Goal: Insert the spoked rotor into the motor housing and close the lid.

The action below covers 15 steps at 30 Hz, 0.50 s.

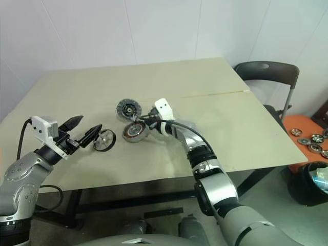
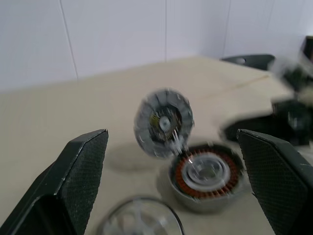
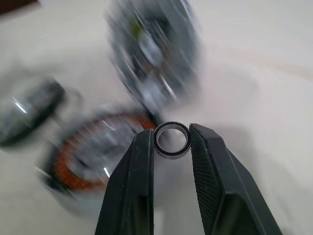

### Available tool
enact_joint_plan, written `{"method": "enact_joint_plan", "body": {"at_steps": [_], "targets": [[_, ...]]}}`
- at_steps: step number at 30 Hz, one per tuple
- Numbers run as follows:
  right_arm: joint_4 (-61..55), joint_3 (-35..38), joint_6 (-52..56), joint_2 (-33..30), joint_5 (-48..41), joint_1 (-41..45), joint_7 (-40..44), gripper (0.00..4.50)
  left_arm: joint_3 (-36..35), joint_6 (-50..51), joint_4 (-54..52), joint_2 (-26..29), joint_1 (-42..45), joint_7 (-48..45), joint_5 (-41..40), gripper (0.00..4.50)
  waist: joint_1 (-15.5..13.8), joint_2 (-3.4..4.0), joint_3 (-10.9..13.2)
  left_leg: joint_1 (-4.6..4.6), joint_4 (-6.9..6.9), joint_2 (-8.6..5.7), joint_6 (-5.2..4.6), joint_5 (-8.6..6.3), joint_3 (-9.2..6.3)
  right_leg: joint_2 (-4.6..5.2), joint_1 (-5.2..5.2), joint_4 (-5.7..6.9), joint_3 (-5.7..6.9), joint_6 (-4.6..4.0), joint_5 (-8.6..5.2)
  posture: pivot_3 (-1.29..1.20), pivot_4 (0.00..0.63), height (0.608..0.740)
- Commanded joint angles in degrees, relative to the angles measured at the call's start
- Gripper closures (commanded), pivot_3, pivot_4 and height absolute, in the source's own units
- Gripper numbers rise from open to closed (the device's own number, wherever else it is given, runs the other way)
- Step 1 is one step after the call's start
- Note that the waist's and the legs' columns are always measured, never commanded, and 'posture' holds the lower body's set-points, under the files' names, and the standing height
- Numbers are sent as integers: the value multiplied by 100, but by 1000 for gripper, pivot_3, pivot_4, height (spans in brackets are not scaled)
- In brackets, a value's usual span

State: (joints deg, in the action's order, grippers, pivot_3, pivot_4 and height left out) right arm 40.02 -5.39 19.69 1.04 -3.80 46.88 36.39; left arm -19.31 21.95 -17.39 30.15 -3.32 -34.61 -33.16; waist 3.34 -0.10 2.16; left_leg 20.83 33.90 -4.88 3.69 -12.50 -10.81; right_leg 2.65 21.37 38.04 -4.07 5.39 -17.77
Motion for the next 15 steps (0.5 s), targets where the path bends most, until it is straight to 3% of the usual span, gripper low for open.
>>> {"method": "enact_joint_plan", "body": {"at_steps": [1,15], "targets": [[-481,-226,35,211,-51,-111,50,3766,-83,79,-274,57,-10,3,-121,0,1,0,0,0,-1,0,0,0,0,0,0,0,0,-5,-3,0,0,740],[-182,-713,-23,375,491,-110,-682,3766,-34,41,-140,60,-30,-95,6,0,-75,2,2,0,-4,0,1,-1,0,2,3,-2,1,-17,-9,0,0,740]]}}
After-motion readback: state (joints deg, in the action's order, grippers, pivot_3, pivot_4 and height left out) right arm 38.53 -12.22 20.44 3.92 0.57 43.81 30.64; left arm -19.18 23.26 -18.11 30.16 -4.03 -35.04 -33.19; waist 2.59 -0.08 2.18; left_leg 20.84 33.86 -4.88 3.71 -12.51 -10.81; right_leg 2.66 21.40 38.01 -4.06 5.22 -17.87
